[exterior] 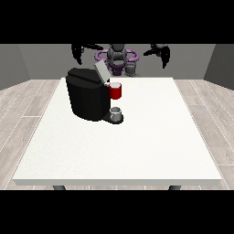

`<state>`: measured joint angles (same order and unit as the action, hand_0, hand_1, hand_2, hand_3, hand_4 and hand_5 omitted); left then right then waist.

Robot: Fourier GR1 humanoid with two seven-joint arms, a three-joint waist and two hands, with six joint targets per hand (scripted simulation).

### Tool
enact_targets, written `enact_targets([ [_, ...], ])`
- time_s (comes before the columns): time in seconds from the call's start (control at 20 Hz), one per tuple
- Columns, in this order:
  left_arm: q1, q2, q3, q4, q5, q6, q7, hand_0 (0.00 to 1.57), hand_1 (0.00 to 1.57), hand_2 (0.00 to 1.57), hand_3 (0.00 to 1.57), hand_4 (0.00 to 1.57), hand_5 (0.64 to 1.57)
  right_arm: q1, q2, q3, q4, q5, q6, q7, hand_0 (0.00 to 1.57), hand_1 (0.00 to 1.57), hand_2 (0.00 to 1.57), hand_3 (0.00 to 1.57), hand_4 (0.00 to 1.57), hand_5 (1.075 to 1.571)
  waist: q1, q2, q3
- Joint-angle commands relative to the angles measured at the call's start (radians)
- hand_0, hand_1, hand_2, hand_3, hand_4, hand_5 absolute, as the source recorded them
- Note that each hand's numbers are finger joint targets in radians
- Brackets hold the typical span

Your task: Insert the coffee pod into the coffee machine and close the lid

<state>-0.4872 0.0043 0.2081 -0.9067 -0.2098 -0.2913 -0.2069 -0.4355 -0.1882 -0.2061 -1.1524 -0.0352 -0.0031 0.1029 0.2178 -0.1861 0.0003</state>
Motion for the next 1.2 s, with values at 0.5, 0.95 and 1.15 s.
enact_targets([
  [0.5, 0.129, 0.000, -0.079, -0.364, 0.065, 0.018, 0.150, 0.00, 0.00, 0.00, 0.00, 0.37, 1.571, -0.140, 0.002, 0.019, 0.126, -0.026, 0.034, 0.001, 0.00, 0.00, 0.00, 0.00, 0.00, 1.571, 0.010, 0.112, 0.0001],
  [0.95, 0.208, 0.110, -0.016, -0.436, 0.143, -0.030, 0.107, 0.00, 0.00, 0.00, 0.00, 0.38, 1.571, -0.209, 0.043, 0.082, 0.133, 0.016, 0.017, -0.031, 0.00, 0.00, 0.00, 0.00, 0.07, 1.571, -0.047, 0.183, -0.0004],
  [1.15, 0.271, 0.064, -0.063, -0.460, 0.082, 0.044, 0.040, 0.00, 0.00, 0.00, 0.00, 0.31, 1.571, -0.302, -0.003, 0.055, 0.150, 0.010, 0.013, 0.024, 0.00, 0.00, 0.00, 0.00, 0.13, 1.571, -0.045, 0.208, -0.0005],
])
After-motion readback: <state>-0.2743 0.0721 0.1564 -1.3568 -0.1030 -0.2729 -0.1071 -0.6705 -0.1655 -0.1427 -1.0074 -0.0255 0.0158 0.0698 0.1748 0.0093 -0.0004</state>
